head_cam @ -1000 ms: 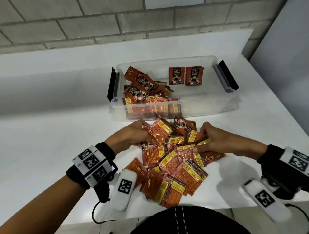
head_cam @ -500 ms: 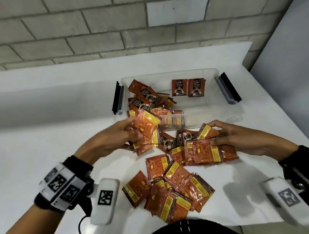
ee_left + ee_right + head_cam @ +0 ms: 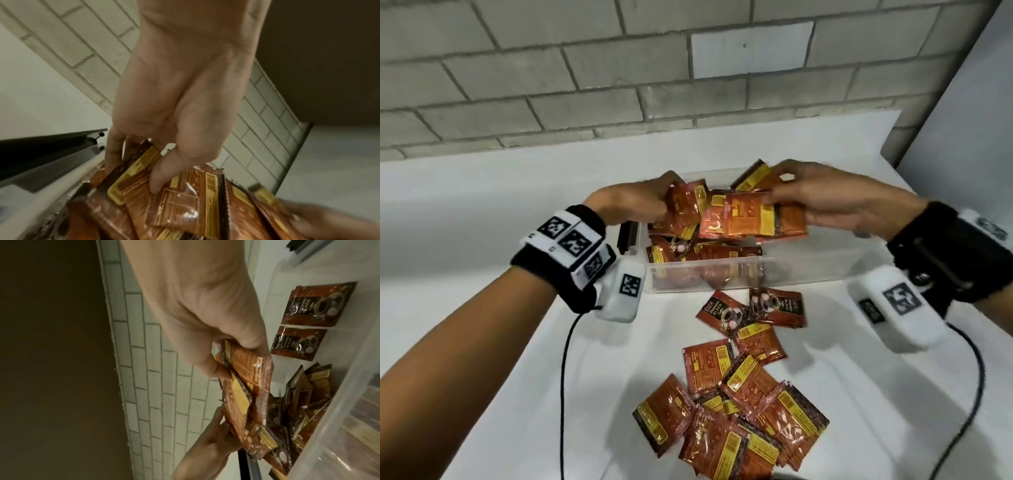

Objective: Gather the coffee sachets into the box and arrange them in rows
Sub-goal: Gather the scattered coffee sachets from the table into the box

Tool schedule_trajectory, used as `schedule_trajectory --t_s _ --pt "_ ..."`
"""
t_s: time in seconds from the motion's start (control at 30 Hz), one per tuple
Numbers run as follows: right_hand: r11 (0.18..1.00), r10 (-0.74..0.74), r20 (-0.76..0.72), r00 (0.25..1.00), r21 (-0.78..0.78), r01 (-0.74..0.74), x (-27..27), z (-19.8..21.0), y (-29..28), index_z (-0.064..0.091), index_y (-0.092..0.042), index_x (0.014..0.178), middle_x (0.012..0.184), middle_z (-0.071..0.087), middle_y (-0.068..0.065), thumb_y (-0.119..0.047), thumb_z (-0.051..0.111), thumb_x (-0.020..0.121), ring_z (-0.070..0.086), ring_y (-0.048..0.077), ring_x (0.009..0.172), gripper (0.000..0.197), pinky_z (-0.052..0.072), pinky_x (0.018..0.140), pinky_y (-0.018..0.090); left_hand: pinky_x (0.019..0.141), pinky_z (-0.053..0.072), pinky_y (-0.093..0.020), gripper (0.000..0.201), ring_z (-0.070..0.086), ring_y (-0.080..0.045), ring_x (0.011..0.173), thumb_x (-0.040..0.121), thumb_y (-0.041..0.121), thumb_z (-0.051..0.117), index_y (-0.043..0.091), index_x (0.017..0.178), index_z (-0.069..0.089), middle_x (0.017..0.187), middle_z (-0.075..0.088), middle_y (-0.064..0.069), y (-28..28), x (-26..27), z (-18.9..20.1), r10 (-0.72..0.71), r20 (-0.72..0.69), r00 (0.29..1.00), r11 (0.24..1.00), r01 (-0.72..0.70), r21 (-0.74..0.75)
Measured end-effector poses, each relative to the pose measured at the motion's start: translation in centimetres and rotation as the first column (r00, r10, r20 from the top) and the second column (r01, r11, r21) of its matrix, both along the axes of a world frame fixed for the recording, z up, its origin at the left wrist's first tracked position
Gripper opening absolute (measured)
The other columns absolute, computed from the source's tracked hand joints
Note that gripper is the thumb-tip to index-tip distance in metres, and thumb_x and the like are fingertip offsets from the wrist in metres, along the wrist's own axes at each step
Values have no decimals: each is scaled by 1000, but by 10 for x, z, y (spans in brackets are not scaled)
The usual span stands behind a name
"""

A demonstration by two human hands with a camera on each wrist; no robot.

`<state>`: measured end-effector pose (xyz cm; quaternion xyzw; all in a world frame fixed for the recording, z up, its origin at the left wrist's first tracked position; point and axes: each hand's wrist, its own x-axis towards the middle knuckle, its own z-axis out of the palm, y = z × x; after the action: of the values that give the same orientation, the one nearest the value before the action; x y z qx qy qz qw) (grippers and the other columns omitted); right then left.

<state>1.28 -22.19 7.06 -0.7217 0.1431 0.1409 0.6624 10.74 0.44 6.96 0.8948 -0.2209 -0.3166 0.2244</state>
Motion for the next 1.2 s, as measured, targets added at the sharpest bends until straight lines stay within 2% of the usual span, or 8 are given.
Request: schedule_trajectory --t_s 0.2,0.4,0.53,0.73,0.83,0.97,1.07,1.2 --pt "991 111 -80 991 -68 -117 39 -9 23 43 -15 120 111 63 16 -2 58 89 69 23 88 36 60 75 33 106 33 -43 62 35 -34 130 90 2 38 20 147 21 145 38 -12 -10 -1 -13 -204 139 969 917 139 375" --pt "910 337 -146 930 -205 -362 36 -23 50 32 -10 136 101 55 -1 -8 47 96 59 9 90 43 53 72 15 99 33 -42 51 30 -30 121 86 0 33 12 134 40 130 40 -13 8 -1 -11 -182 272 945 932 78 354" --pt "753 453 -155 878 -462 -469 35 -31 64 44 -13 129 116 57 4 -18 46 99 57 14 100 31 46 80 19 90 32 -36 52 32 -28 113 85 -2 34 15 134 40 123 42 -13 20 -10 -4 -97 377 921 976 14 218" --pt "381 605 -221 765 -764 -521 45 -39 68 24 -25 149 153 29 9 -36 40 100 31 28 138 53 25 115 38 90 39 -31 24 36 -18 108 90 14 59 28 105 47 100 40 5 45 -44 0 2 406 914 999 15 -39" --pt "451 581 -124 804 -774 -445 32 -27 54 28 -23 148 150 34 6 -39 43 98 35 24 136 54 29 113 37 86 39 -26 19 41 -13 104 90 23 59 32 103 49 100 42 11 54 -72 -2 -115 337 934 988 143 -60" --pt "640 514 53 856 -688 -342 -12 -11 22 59 -20 109 103 64 -6 -34 48 96 61 8 93 22 48 81 24 99 40 -27 28 38 -6 116 94 32 52 37 121 48 126 40 13 55 -99 -30 -317 173 932 947 320 14" --pt "465 611 -77 788 -771 -436 -52 -35 5 59 -25 102 97 63 -13 -27 49 96 58 -2 83 12 47 76 17 104 28 -21 36 29 -7 128 99 18 44 31 132 46 141 35 11 39 -108 -60 -419 185 889 907 418 46" --pt "244 664 -187 724 -861 -446 -86 -102 -2 35 -23 143 145 38 -4 -21 39 100 33 9 127 43 30 106 23 112 27 -34 63 15 -20 141 95 1 45 25 149 22 157 16 4 7 -109 -101 -580 248 776 813 530 242"
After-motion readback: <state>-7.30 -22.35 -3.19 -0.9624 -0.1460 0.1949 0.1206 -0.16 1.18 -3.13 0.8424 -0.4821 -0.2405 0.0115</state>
